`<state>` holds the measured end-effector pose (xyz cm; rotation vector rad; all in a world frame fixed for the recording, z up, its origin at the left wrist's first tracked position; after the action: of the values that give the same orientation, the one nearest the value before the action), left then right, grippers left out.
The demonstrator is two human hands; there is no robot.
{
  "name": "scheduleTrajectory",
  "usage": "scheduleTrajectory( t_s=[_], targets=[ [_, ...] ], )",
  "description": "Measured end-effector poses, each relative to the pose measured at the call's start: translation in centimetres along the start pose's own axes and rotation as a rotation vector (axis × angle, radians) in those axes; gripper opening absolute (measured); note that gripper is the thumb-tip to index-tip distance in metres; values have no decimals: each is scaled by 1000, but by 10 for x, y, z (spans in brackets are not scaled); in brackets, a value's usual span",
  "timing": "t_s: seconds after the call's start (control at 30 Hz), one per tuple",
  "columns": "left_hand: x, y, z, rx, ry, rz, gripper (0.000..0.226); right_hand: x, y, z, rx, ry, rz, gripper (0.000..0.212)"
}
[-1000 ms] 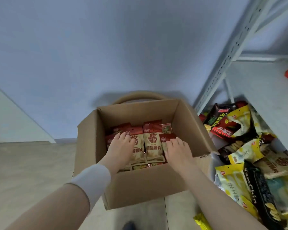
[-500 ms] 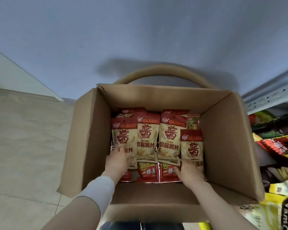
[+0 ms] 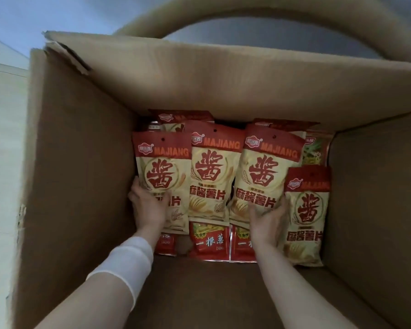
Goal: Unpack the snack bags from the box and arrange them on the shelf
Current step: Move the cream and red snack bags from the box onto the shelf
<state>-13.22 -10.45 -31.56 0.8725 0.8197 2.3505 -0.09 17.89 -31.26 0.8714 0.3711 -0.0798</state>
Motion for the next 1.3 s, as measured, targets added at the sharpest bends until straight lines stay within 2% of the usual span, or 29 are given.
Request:
scheduleTrajectory(
  t_s=[0.1,0.2,0.27,0.4,0.53,0.67,0.8,0.93,1.1,1.23,1.3],
  targets=[
    [0,11,10,37,-16,57,93,-4,17,8,88,-31,0,79],
    [0,14,17,-24,36,149,84,0,12,7,-100,-128,-11,45],
    [5,17,19,-84,4,146,72,-2,10,9,-248,-161,-40,28],
    [27,27,32,-244,-137,240,58,-22,36,21,-288,-94,-148,36],
    [73,63,68,-307,-258,417,55,-30,78,57,-337,-4,-205,39],
    [127,106,124,-417,-425,552,48,-31,138,109,-327,55,-366,37],
    [166,142,198,-604,-583,607,39,-16,199,174,-253,94,-577,39],
    [190,170,290,-810,-683,641,43,17,255,243,-88,108,-734,21],
    [196,173,408,-1096,-728,698,38,94,325,323,119,106,-846,12],
    [174,155,517,-1397,-697,683,52,180,385,396,312,78,-928,16],
    [156,147,582,-1562,-731,649,72,228,414,436,405,87,-976,12]
  ],
)
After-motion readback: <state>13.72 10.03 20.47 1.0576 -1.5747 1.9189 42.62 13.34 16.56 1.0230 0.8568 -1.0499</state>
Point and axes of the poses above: each hand's wrist, its own z-axis away from the middle knuckle, its own y-axis out of the back of the hand, x = y × z, the point moved 8 cm from there along -z, towards the middle knuckle, and after that the axes turned 4 degrees about z, right-handed, at the moved point
